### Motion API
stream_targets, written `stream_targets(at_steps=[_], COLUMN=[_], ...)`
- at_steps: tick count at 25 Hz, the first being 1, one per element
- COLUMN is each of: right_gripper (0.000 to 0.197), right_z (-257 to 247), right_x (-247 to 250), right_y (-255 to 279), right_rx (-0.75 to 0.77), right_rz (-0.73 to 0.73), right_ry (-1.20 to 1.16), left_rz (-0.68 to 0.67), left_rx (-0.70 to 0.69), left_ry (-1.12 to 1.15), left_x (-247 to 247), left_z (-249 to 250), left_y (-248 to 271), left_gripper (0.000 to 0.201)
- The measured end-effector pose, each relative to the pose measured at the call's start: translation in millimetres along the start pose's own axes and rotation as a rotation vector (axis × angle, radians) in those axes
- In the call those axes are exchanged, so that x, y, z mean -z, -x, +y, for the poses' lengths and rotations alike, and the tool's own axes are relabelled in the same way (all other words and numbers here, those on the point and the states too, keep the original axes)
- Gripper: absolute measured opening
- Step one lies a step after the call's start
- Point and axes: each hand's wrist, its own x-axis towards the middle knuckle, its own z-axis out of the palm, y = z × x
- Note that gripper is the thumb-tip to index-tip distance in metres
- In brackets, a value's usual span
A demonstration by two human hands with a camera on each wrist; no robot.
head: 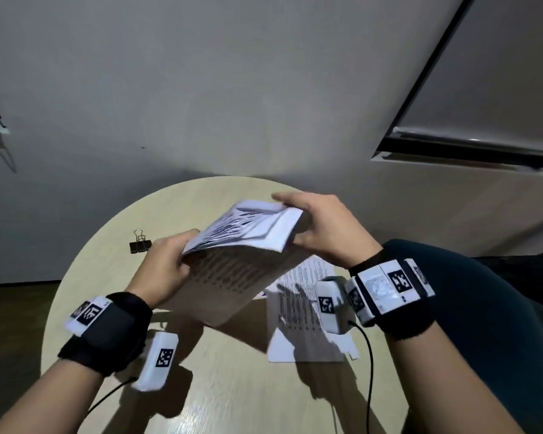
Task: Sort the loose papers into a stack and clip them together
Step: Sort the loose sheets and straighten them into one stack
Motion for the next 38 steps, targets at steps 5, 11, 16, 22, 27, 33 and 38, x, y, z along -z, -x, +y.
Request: stream_targets(at_steps=[5, 11, 16, 22, 27, 33, 38], right_gripper=[0.021, 0.021, 0.018, 0.034, 0.015, 0.007, 0.015], right_z=[4, 11, 13, 26, 53, 81, 81], right_x=[0, -22, -49, -51, -66, -119, -149], right_y=[17, 33, 45, 69, 78, 110, 113], right_rx=[-0.069, -0.205, -0.221, -0.528, -0.576, -0.679, -0.679], right_rz=[-0.173, -0.372, -0.195, 0.034, 0.070, -0.056, -0.139], right_ry=[-0.220, -0.603, -0.574, -1.098, -1.039, -0.876, -0.924], left_rz=[-0.197, -0.376, -0.207, 0.196, 0.032, 0.073, 0.059], left_rx=[-0.140, -0.100, 0.036, 0.707, 0.734, 0.696, 0.650], left_ry=[-0.065, -0.016, -0.023, 0.130, 0.649, 0.599, 0.584], left_x=[24, 36, 27, 13, 3, -15, -32], left_z=[2, 13, -1, -60, -65, -77, -85], left_y=[3, 14, 19, 59, 67, 77, 90], left_gripper=[0.031, 0.036, 0.008, 0.111, 0.057, 0.024, 0.041])
